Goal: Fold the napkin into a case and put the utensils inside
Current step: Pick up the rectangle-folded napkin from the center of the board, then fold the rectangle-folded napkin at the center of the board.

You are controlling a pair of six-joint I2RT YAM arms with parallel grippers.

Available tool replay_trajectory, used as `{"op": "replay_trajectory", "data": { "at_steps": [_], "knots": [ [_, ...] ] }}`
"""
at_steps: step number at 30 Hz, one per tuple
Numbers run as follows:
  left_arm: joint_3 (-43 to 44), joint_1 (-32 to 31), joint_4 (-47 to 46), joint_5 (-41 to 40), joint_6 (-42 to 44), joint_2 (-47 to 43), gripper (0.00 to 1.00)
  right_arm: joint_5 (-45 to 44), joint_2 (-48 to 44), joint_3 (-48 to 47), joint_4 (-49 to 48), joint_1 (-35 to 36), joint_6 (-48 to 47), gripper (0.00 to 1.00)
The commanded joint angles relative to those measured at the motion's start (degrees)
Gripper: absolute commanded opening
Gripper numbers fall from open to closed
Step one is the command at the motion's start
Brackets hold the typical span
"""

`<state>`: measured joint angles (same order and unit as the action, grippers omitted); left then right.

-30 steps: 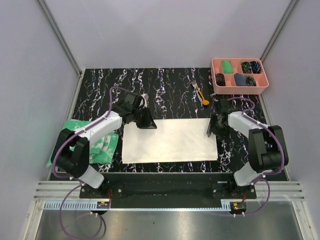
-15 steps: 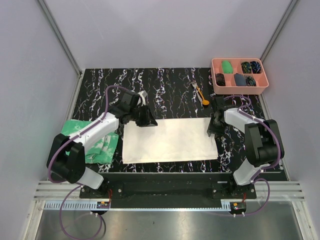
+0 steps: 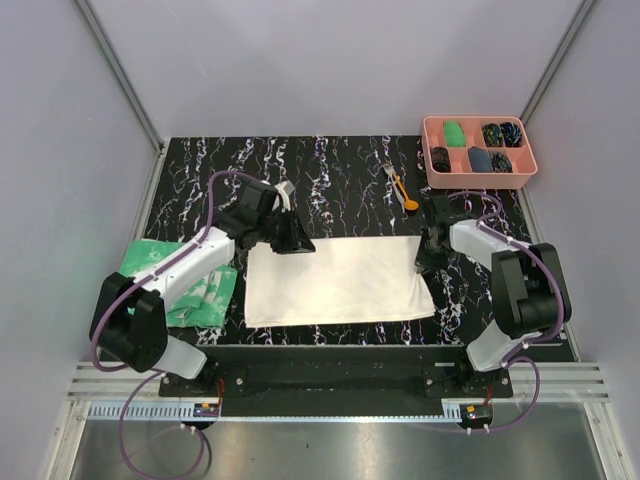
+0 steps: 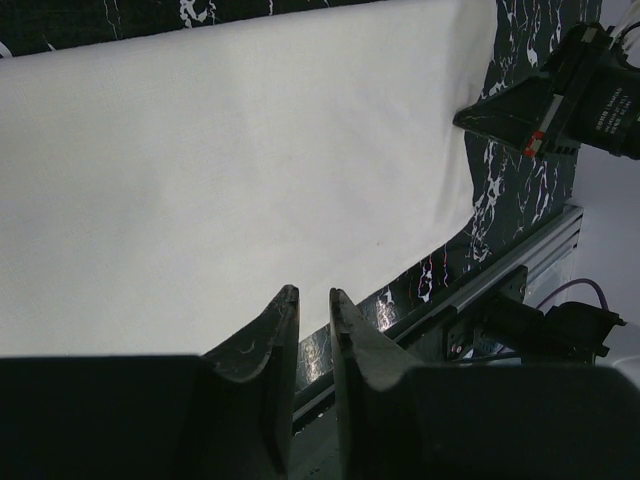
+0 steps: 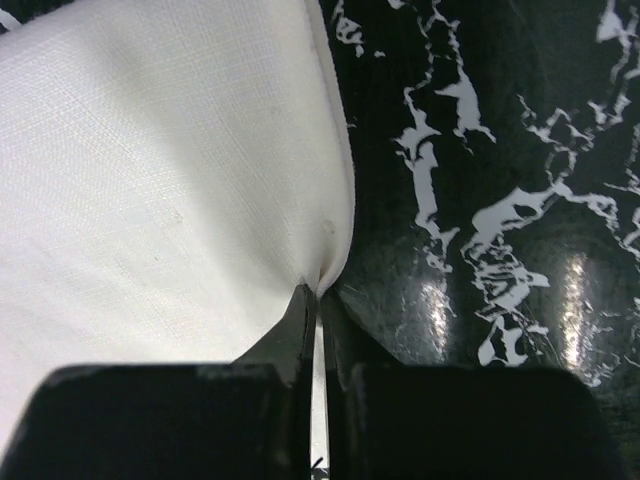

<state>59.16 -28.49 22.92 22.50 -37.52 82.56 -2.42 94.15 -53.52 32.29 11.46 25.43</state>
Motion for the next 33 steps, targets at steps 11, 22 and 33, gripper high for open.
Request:
{"op": "replay_trajectory", "data": {
  "at_steps": [11,22,33],
  "knots": [
    [-0.3,-1.7,-5.1,2.8,-3.3,3.5,0.20,-6.8,-14.0,0.6,5.2,-4.0,-1.7,0.00],
    [-5.6,3.5,-4.1,1.8,-1.6,-1.0,0.19,-6.4,-12.9,-10.9,11.9,10.2,-1.0,0.00],
    [-12.3,15.9,2.6,-2.6,-1.9,-9.9,0.20,4.7,3.3,-23.8,1.4,31.4,14.3,0.00]
  ]
}}
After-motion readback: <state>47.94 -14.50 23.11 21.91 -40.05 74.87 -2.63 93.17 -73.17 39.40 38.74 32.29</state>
